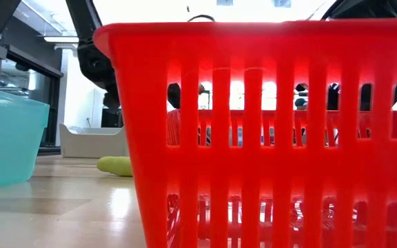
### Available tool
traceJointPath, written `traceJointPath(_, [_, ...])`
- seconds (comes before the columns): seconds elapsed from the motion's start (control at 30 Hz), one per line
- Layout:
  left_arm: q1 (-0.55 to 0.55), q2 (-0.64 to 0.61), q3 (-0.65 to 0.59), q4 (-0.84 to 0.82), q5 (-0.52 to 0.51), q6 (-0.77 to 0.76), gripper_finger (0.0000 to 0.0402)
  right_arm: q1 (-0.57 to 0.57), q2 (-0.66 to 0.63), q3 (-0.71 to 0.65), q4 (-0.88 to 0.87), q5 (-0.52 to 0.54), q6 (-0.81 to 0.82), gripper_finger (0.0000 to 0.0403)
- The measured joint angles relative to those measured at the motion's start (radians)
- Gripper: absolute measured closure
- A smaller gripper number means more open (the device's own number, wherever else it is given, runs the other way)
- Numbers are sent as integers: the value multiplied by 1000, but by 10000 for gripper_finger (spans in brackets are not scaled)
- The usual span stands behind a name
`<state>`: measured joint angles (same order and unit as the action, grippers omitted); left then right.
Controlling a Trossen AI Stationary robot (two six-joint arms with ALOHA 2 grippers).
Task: Pick & Place School Supplies
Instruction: Put the yellow crayon box into the green bin
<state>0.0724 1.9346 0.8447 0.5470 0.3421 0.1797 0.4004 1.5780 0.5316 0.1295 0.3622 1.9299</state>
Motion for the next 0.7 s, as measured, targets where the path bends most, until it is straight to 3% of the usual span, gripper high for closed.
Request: traceJointPath(0.7, [30, 75, 76, -43, 97, -38, 254, 0, 1, 0, 6, 10, -18, 285])
